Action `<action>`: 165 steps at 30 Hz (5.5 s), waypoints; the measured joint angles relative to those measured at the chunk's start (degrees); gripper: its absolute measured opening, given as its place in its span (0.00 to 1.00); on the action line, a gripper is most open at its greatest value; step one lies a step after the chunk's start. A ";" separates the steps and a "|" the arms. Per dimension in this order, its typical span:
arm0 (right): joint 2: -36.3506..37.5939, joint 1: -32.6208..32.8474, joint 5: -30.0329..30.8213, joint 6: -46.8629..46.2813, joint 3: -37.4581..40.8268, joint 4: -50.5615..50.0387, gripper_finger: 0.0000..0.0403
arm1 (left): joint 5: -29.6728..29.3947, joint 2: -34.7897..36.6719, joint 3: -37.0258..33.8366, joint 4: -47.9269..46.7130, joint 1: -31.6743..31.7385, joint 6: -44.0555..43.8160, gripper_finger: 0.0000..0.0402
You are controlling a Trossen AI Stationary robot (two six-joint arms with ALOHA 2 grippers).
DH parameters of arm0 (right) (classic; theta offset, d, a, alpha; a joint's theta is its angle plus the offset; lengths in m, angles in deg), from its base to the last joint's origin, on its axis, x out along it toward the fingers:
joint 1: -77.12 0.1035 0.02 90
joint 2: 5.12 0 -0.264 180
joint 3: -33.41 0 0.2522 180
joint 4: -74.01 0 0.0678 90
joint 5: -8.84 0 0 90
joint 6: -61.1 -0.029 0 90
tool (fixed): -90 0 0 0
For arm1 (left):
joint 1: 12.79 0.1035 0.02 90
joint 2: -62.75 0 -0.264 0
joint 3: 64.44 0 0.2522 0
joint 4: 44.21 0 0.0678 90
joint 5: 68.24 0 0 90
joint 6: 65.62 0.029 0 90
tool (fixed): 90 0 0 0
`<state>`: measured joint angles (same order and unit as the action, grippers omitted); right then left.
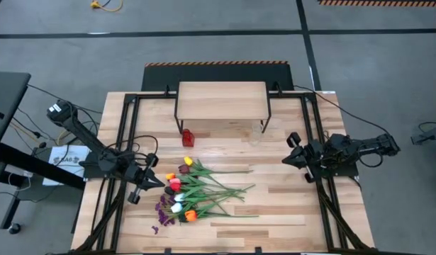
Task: Pick and place flowers into a vace then onto a shelf
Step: Put the pink flower into the transparent vase
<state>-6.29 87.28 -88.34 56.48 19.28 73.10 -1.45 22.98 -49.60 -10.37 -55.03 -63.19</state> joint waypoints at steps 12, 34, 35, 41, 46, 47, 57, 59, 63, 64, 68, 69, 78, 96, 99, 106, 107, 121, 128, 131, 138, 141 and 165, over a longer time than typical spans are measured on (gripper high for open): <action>-16.78 -2.01 1.36 3.20 -9.10 -0.66 0.10 | 0.43 0.02 1.18 1.37 0.02 2.54 0.00; -69.06 10.11 17.95 7.73 -36.05 -0.77 0.14 | 0.39 0.02 1.38 3.34 0.02 14.67 0.00; -70.98 10.11 18.54 7.68 -37.05 -0.77 0.14 | 0.39 0.02 1.38 3.34 0.02 15.23 0.00; -83.45 9.02 20.19 5.96 -43.49 -0.62 0.14 | 0.32 0.02 1.40 3.36 0.02 17.20 0.00; -93.34 7.02 20.41 4.57 -49.49 -0.39 0.14 | 0.43 0.02 1.40 3.30 0.02 14.08 0.00; -95.15 6.56 20.50 4.15 -50.80 -0.35 0.14 | 0.68 0.03 1.40 3.15 0.02 13.44 0.00; -109.76 3.47 21.24 3.10 -63.92 -2.08 0.14 | 2.02 0.04 1.44 -0.29 0.00 12.87 0.00; -110.95 3.50 23.11 3.09 -65.77 -4.78 0.14 | 2.03 0.02 1.44 -0.99 0.00 12.85 0.00; -113.47 3.58 25.99 2.93 -69.04 -8.89 0.14 | 2.16 0.02 1.44 -1.88 0.00 12.84 0.00; -113.97 3.58 25.87 2.46 -69.61 -9.82 0.14 | 2.16 0.02 1.44 -2.09 0.02 12.83 0.00; -115.70 3.26 25.05 -0.59 -71.43 -12.58 0.14 | 3.62 0.02 1.44 -2.59 0.01 12.81 0.00; -116.19 3.20 25.02 -1.25 -71.62 -13.21 0.14 | 4.02 0.02 1.44 -2.78 0.00 12.81 0.00; -116.45 2.81 24.22 -5.50 -71.68 -17.21 0.14 | 4.93 0.02 1.44 -3.37 0.00 12.79 0.00; -116.45 0.35 20.46 -6.03 -71.68 -21.05 0.14 | 4.89 0.02 1.44 -3.59 0.00 13.42 0.00; -116.43 0.06 18.27 -5.88 -71.68 -21.05 0.14 | 4.89 0.02 1.44 -3.59 0.00 13.40 0.00; -119.40 -0.55 16.51 -5.45 -71.84 -19.82 0.14 | 4.87 0.02 1.44 -3.57 0.02 13.38 0.00; -120.13 -0.61 16.49 -5.47 -71.89 -19.56 0.14 | 4.85 0.02 1.44 -3.57 0.02 13.38 0.00; -120.48 -0.91 15.99 -5.99 -71.83 -19.24 0.09 | 4.87 0.03 1.44 -3.54 0.00 13.36 0.00; -120.45 -0.82 15.64 -5.99 -71.83 -19.44 0.03 | 4.87 0.03 1.44 -3.54 0.00 13.36 0.00; -120.45 -0.53 15.17 -6.02 -71.81 -19.52 0.03 | 4.86 0.03 1.44 -3.54 0.02 13.36 0.00; -119.20 0.13 14.96 -6.05 -71.76 -21.36 0.02 | 4.87 0.02 1.44 -3.54 0.00 13.33 0.00; -117.90 0.68 15.11 -6.03 -71.56 -23.93 0.01 | 4.84 0.04 1.44 -3.56 0.02 13.32 0.00; -99.24 9.10 31.08 -3.64 -71.55 -32.65 0.00 | 4.65 0.04 1.44 -3.50 0.00 13.82 0.00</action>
<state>-105.53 96.38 -57.25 52.84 -52.27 40.44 3.20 23.02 -48.15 -13.88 -55.02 -49.37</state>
